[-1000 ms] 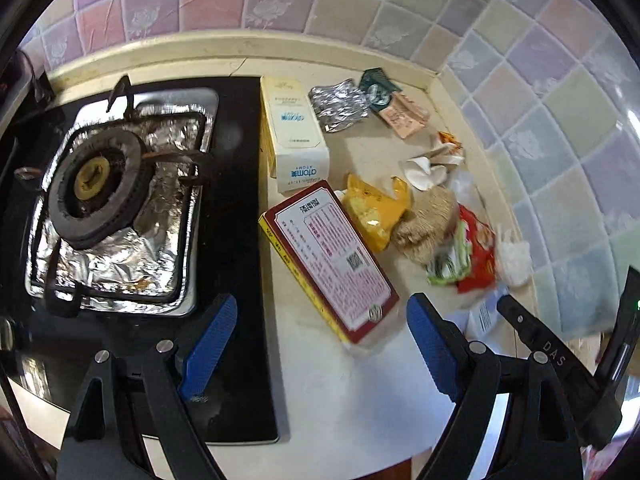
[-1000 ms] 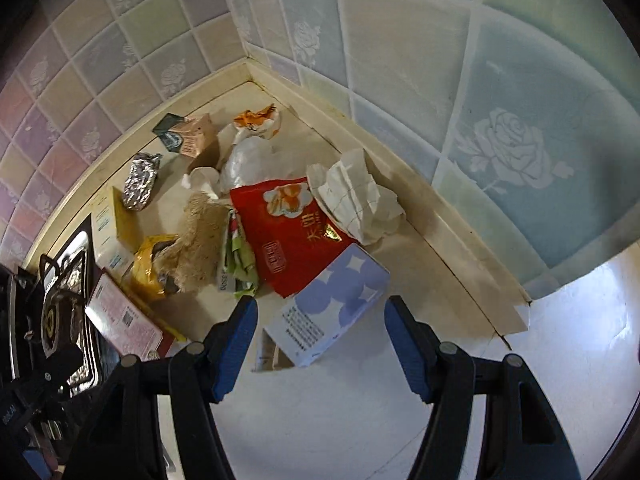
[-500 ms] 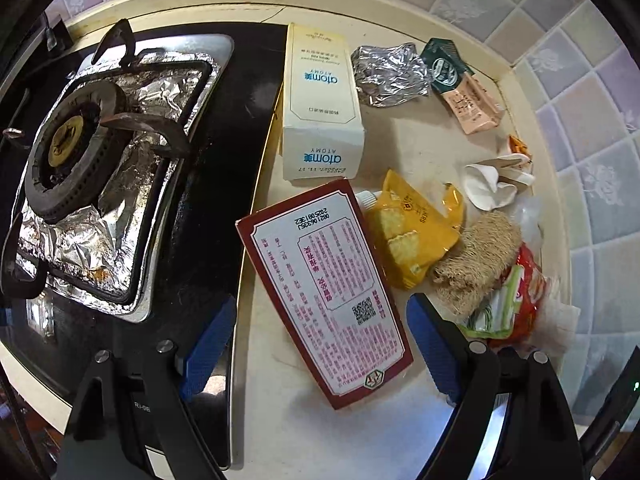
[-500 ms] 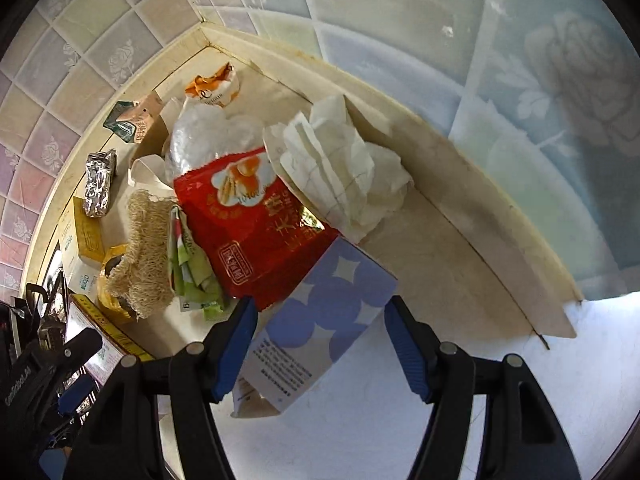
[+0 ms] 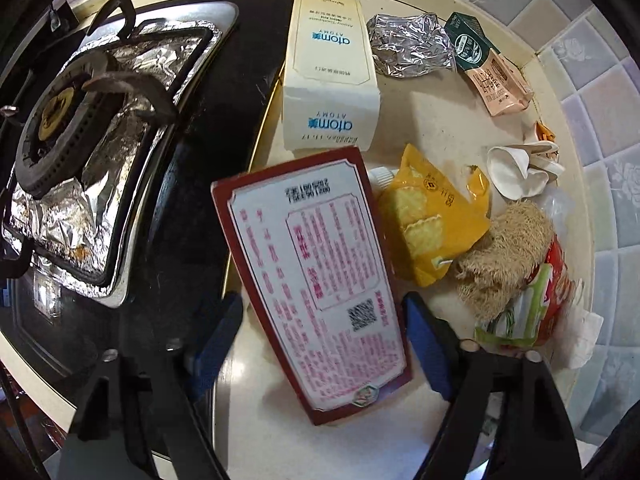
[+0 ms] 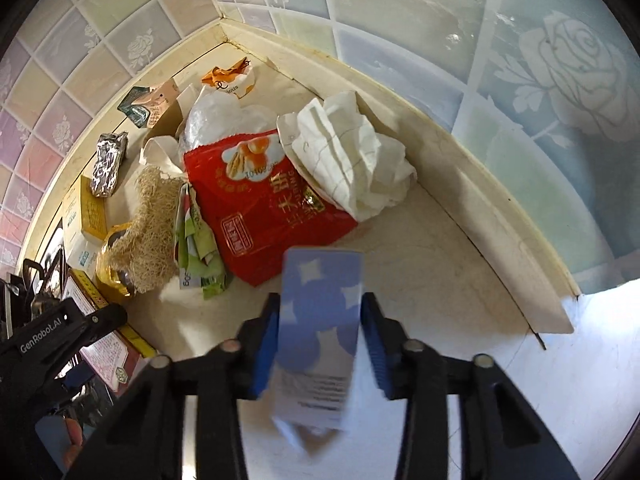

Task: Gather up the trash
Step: 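Close the right tool on the tissue box while the left tool grasps the red-bordered box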

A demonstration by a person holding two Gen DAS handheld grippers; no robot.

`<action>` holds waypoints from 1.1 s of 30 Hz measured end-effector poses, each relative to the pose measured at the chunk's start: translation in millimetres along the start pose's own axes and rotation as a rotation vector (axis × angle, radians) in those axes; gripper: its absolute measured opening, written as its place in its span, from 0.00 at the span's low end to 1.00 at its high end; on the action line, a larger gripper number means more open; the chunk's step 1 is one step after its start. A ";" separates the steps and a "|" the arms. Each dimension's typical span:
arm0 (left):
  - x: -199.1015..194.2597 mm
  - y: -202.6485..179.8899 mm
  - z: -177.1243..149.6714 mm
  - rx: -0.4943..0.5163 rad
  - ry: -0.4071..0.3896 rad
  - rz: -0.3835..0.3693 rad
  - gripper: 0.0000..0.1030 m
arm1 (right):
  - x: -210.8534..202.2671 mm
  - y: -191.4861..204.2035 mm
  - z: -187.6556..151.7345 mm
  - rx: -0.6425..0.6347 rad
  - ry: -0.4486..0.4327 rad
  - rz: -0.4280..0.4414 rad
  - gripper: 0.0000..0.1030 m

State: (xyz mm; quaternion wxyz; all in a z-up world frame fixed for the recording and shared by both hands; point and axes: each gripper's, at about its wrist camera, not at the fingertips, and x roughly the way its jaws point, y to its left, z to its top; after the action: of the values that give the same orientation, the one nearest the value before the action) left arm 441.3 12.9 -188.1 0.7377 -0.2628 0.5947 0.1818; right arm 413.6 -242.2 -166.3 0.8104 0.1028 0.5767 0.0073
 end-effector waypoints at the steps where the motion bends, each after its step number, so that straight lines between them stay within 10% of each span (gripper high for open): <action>1: 0.6 1.6 -1.3 0.002 0.004 -0.009 0.61 | -0.4 -1.0 -1.8 0.002 -0.001 0.008 0.34; 16: -58.9 51.4 -48.8 0.143 -0.071 -0.064 0.55 | -35.8 2.4 -51.7 -0.041 -0.054 0.015 0.33; 33: -174.3 152.8 -166.4 0.440 -0.158 -0.205 0.55 | -134.0 36.4 -181.0 -0.041 -0.146 0.087 0.33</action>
State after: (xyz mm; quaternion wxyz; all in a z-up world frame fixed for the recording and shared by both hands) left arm 183.0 41.7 -70.5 0.8358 -0.1396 0.5309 -0.0078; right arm 203.1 -195.4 -91.5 0.8511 0.1116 0.5109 0.0469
